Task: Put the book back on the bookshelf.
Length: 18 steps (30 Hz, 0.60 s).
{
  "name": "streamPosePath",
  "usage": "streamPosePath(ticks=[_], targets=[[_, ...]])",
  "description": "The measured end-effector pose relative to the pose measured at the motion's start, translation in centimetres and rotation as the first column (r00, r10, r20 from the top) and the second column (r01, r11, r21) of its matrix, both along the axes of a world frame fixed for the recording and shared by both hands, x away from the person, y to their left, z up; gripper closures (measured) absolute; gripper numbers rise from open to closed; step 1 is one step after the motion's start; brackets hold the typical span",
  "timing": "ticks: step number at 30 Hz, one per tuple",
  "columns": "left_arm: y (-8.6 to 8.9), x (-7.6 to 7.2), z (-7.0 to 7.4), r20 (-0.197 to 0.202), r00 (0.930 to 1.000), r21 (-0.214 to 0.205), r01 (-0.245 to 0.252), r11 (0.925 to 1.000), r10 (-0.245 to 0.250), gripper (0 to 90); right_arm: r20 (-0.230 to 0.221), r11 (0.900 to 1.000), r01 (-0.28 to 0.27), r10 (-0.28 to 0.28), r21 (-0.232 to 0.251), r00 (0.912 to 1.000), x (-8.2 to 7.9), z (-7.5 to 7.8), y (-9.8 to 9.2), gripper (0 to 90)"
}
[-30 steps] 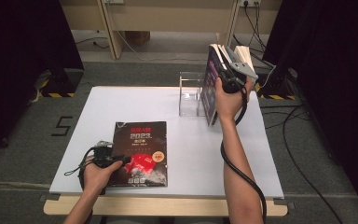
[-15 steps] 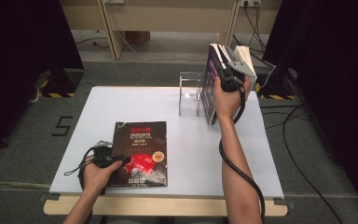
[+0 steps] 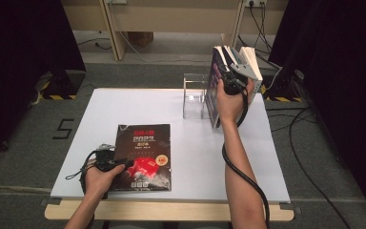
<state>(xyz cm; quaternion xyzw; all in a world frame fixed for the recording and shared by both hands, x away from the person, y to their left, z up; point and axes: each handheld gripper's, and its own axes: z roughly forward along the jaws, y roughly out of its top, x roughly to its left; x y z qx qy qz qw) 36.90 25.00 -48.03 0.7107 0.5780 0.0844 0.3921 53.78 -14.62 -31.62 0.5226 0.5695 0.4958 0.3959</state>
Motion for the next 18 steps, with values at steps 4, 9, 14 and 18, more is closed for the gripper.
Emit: streamPosePath(ticks=[4,9,14,18], targets=[[-0.01,-0.03,0.00,0.001,1.0000,-0.001,-0.001,1.0000,0.001,60.7,0.002,0.9999,0.010,-0.010,-0.008,0.9999,0.02,-0.21,0.03,82.6],[-0.09,-0.05,-0.01,0.003,1.0000,0.000,0.003,1.0000,-0.003,60.6,-0.012,0.9998,0.012,-0.012,-0.016,0.9999,-0.21,-0.30,0.01,82.2],[-0.13,-0.05,-0.08,0.002,1.0000,-0.005,0.002,1.0000,-0.002,60.6,-0.003,0.9996,0.011,-0.011,-0.025,0.9999,-0.57,-0.46,-0.11,81.8],[-0.21,-0.09,-0.09,0.003,1.0000,-0.005,0.002,1.0000,-0.002,60.6,-0.009,0.9998,0.009,-0.009,-0.020,0.9999,-0.79,-0.48,-0.19,80.9]])
